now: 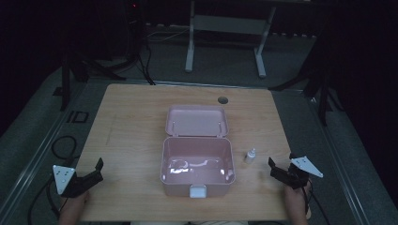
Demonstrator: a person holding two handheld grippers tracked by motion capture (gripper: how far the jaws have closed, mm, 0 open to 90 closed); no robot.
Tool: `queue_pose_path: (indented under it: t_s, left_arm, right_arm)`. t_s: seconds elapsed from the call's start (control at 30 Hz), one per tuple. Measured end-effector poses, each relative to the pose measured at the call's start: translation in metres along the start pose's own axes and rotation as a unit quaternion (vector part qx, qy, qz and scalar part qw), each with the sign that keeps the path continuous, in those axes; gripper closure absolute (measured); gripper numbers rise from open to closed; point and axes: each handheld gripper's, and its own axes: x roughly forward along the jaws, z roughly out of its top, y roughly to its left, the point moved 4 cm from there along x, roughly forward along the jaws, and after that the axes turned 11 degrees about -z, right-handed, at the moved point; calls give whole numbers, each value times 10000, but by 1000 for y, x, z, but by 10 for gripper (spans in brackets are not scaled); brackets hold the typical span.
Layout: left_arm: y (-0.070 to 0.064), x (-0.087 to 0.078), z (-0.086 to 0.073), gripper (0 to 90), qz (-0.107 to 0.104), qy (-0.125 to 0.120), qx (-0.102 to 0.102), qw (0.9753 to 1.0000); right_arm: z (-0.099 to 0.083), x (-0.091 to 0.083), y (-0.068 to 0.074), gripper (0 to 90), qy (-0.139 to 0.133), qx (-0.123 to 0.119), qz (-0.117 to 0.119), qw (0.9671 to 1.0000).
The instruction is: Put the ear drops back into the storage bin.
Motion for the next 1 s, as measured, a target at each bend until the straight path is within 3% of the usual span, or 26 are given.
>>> queue_pose_path:
  t_s: [0.27, 0.37, 0.57, 0.6, 0.73, 0.9, 0.93, 0.97, 1.0]
  left_arm:
    - [0, 0, 0, 10, -8, 2, 6, 10000]
    - [0, 0, 0, 9, -17, -2, 6, 10000]
    - [0, 0, 0, 10, -28, 0, 6, 10000]
    - [0, 0, 0, 10, -30, 9, 7, 10000]
    - [0, 0, 0, 9, -23, 13, 18, 10000]
    - [0, 0, 0, 10, -16, 11, 21, 10000]
    - [0, 0, 0, 10, -16, 11, 21, 10000]
    - [0, 0, 0, 10, -16, 11, 21, 10000]
    - [0, 0, 0, 10, -15, 12, 16, 10000]
  right_arm:
    - [2, 2, 6, 115, 306, -56, 279, 9991]
    - [6, 0, 8, 132, 282, -104, 249, 9992]
    - [9, 0, 4, 140, 660, -294, 291, 9970]
    - [10, 0, -1, 140, 957, -232, 424, 9942]
    - [15, -3, -7, 134, 1488, -111, 534, 9874]
    - [20, -6, -6, 120, 2071, -395, 537, 9760]
    - [20, -6, -6, 120, 2071, -395, 537, 9760]
    - [20, -6, -6, 120, 2152, -468, 542, 9740]
    - [21, -7, -4, 111, 2395, -584, 604, 9672]
